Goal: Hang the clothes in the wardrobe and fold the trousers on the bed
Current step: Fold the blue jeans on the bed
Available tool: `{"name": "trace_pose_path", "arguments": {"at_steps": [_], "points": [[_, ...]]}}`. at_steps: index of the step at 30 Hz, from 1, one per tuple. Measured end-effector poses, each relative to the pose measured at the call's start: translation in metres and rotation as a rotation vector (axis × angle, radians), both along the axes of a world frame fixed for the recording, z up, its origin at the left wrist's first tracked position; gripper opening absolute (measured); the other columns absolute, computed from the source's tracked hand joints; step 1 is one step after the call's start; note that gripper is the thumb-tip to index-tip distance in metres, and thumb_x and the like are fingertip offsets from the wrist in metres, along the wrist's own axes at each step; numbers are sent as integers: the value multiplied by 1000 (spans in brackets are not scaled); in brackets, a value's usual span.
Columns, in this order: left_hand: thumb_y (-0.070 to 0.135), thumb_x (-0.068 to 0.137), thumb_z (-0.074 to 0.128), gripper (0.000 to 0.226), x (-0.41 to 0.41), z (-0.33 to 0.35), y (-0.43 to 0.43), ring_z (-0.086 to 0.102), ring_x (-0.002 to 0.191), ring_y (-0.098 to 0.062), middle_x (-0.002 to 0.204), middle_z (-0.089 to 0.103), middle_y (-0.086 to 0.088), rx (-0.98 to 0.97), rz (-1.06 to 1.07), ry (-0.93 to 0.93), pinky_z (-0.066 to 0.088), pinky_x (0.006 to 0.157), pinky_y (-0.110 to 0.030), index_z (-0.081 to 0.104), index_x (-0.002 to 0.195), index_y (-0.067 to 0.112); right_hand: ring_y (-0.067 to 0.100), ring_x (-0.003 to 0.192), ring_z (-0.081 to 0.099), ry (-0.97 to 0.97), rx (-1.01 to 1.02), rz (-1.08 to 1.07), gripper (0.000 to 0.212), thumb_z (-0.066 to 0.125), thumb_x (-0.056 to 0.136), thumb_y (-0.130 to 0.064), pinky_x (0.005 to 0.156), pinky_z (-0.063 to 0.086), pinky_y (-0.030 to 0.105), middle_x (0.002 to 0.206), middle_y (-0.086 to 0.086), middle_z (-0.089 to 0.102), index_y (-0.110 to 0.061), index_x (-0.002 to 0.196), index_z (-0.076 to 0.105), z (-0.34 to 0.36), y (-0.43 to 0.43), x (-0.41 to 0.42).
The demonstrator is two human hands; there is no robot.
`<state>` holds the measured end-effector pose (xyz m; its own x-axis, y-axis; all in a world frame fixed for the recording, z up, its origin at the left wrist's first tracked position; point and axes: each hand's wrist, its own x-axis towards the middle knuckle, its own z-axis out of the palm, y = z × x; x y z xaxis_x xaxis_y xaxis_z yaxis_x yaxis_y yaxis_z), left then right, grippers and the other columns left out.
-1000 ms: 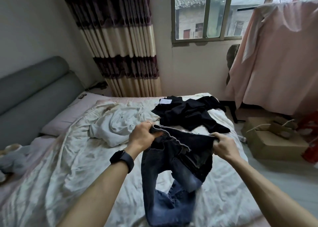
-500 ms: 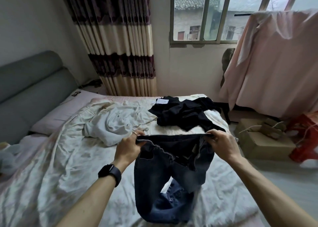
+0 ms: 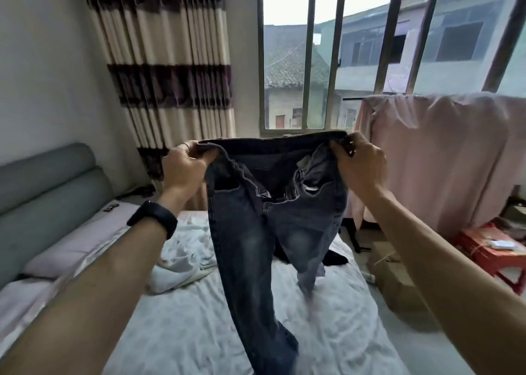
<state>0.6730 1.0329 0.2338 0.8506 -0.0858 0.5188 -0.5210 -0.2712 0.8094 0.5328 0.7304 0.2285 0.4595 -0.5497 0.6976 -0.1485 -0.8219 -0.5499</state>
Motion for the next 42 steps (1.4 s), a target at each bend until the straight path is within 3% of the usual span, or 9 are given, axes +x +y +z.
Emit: {"name": "trace_pose_path", "arguments": {"at_steps": [6, 9, 16, 20, 23, 27, 32, 37, 42], "points": [[35, 86, 78, 10, -50, 114, 0, 72, 88, -13, 89, 76, 6, -203, -70, -134, 59, 82, -37, 75, 90, 25, 19, 81, 50, -304, -71, -28, 31, 44, 95, -59, 71, 36, 35, 86, -3, 59, -30, 100, 54, 114, 12, -42], [35, 81, 81, 13, -72, 149, 11, 65, 66, 1, 69, 71, 18, -226, -92, -160, 52, 62, -23, 72, 75, 28, 16, 83, 44, -337, -116, -24, 32, 42, 101, -48, 72, 32, 32, 87, -8, 50, -21, 106, 59, 150, 23, -65], [29, 68, 85, 31, -112, 201, 27, 74, 79, -24, 92, 78, -7, -284, -352, -81, 57, 62, -30, 78, 95, 15, 20, 82, 46, -267, -131, -54, 37, 35, 107, -42, 74, 32, 34, 87, -4, 51, -16, 114, 60, 193, 26, -115], [15, 73, 86, 31, -116, 210, 36, 74, 81, -20, 90, 76, 0, -226, -401, -61, 61, 70, -33, 70, 100, 12, 11, 57, 40, -277, -195, -26, 25, 37, 106, -44, 55, 25, 28, 72, -8, 45, -20, 108, 45, 183, 20, -127], [16, 76, 84, 25, -113, 193, 42, 71, 69, -8, 77, 73, 10, -132, -366, -38, 57, 55, -24, 63, 90, 21, 12, 64, 51, -188, -220, 97, 25, 46, 105, -39, 62, 35, 29, 81, -2, 58, -17, 110, 56, 167, 8, -125], [27, 80, 83, 15, -100, 137, 45, 66, 67, -7, 78, 72, 11, 37, -349, 67, 47, 57, -26, 69, 82, 32, 36, 108, 59, 5, -110, 158, 28, 49, 104, -28, 94, 46, 43, 119, 17, 64, -7, 115, 65, 122, -10, -105], [17, 92, 71, 7, -91, 27, 36, 64, 72, -10, 86, 69, -2, 178, -376, 360, 47, 65, -27, 66, 97, 19, 32, 108, 64, 125, 43, 191, 24, 58, 99, -26, 90, 47, 34, 116, 11, 72, -16, 117, 70, 29, -4, -91], [10, 93, 66, 12, -100, -56, 42, 44, 64, -6, 78, 64, 4, 391, -420, 561, 23, 56, -25, 74, 100, 15, 25, 99, 69, 93, 236, 200, 20, 65, 94, -28, 92, 53, 38, 104, 5, 76, -21, 111, 72, -64, 4, -100], [13, 89, 72, 30, -107, -78, 41, 52, 76, -8, 107, 70, -7, 383, -506, 652, 29, 58, -23, 74, 119, 14, 30, 100, 67, 144, 188, 132, 21, 61, 97, -31, 87, 54, 41, 101, 8, 75, -24, 114, 70, -104, -2, -121]]}}
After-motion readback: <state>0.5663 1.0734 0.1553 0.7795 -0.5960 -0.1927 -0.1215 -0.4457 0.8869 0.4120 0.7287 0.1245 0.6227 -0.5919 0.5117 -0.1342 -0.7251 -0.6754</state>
